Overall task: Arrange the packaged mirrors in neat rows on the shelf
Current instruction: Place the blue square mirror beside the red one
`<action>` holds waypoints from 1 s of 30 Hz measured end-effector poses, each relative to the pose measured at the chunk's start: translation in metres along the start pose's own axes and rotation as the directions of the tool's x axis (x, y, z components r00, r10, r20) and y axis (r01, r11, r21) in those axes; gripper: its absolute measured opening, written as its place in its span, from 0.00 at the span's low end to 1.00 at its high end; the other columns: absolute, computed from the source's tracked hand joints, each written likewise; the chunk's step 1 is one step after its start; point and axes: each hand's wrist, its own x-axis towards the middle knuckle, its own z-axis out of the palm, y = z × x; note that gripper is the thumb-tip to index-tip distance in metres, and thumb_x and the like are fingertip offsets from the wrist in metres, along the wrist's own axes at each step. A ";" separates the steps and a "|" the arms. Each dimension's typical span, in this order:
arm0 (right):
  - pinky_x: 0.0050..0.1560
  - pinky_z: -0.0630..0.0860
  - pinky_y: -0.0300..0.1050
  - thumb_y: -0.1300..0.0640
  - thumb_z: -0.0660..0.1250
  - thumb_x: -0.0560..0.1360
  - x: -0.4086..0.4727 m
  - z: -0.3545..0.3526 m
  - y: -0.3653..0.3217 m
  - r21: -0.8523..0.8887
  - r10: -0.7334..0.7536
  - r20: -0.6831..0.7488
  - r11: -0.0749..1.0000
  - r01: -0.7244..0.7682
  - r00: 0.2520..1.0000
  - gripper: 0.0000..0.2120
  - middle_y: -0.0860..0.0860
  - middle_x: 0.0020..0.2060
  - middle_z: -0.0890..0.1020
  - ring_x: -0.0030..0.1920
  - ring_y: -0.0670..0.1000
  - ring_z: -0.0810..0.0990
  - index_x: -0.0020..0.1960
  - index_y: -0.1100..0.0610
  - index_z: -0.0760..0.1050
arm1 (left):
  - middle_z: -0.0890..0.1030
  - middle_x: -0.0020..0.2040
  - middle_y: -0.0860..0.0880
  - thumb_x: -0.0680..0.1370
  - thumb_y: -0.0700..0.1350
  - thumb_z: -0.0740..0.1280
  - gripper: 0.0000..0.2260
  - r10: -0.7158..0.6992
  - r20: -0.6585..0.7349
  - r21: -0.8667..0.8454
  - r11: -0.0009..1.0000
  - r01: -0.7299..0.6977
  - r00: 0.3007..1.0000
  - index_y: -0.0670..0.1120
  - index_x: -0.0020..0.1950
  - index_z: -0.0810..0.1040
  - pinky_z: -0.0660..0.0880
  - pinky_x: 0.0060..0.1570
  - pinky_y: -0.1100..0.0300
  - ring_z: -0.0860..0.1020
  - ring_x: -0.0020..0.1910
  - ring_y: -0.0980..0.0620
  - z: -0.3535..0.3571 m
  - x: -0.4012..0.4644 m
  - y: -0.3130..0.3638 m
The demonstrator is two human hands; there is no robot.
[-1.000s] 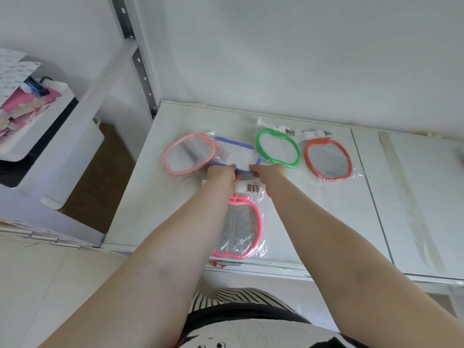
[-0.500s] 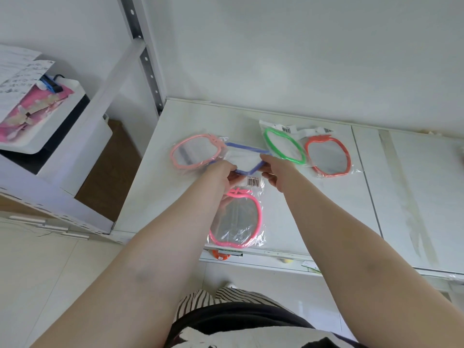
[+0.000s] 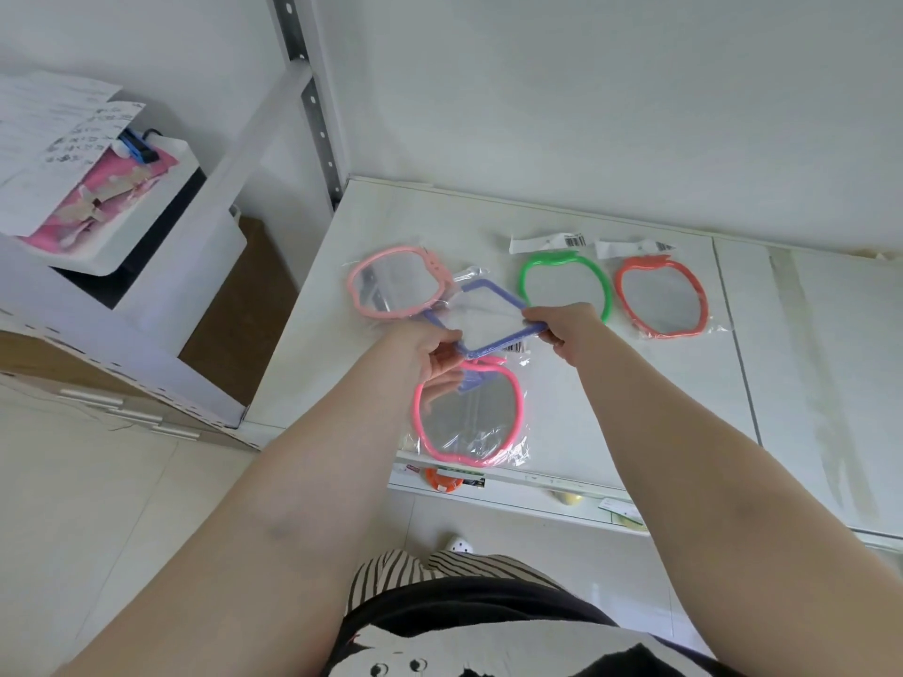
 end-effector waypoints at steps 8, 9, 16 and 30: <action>0.17 0.54 0.32 0.57 0.72 0.71 -0.058 -0.050 0.000 -0.056 -0.031 0.007 0.998 0.032 0.999 0.14 0.50 0.28 0.68 0.20 0.42 0.63 0.33 0.55 0.69 | 0.76 0.30 0.46 0.77 0.36 0.66 0.08 -0.046 0.143 -0.008 0.999 0.047 0.989 0.38 0.39 0.73 0.77 0.22 0.64 0.78 0.24 0.53 0.017 -0.031 -0.009; 0.17 0.55 0.31 0.56 0.72 0.71 -0.069 -0.056 0.003 -0.046 -0.023 0.006 0.999 0.023 1.000 0.13 0.50 0.28 0.69 0.23 0.43 0.65 0.33 0.55 0.70 | 0.76 0.31 0.45 0.77 0.36 0.66 0.07 -0.050 0.164 0.016 0.999 0.048 0.985 0.38 0.39 0.74 0.78 0.23 0.64 0.77 0.28 0.53 0.018 -0.038 -0.009; 0.26 0.77 0.33 0.62 0.73 0.72 -0.142 -0.069 0.048 0.326 0.019 0.016 0.945 -0.023 1.000 0.06 0.53 0.32 0.82 0.26 0.45 0.82 0.43 0.62 0.77 | 0.78 0.24 0.47 0.77 0.33 0.65 0.09 0.082 0.222 0.065 0.993 -0.099 0.972 0.38 0.37 0.73 0.77 0.22 0.64 0.78 0.23 0.54 0.017 -0.085 -0.027; 0.37 0.83 0.39 0.67 0.73 0.70 -0.241 -0.097 0.151 0.611 0.036 -0.225 0.784 0.112 0.974 0.05 0.57 0.35 0.79 0.36 0.51 0.81 0.41 0.66 0.77 | 0.75 0.16 0.51 0.79 0.33 0.63 0.10 0.140 0.340 0.235 0.945 -0.228 0.930 0.41 0.37 0.72 0.75 0.23 0.68 0.76 0.25 0.56 0.044 -0.155 -0.103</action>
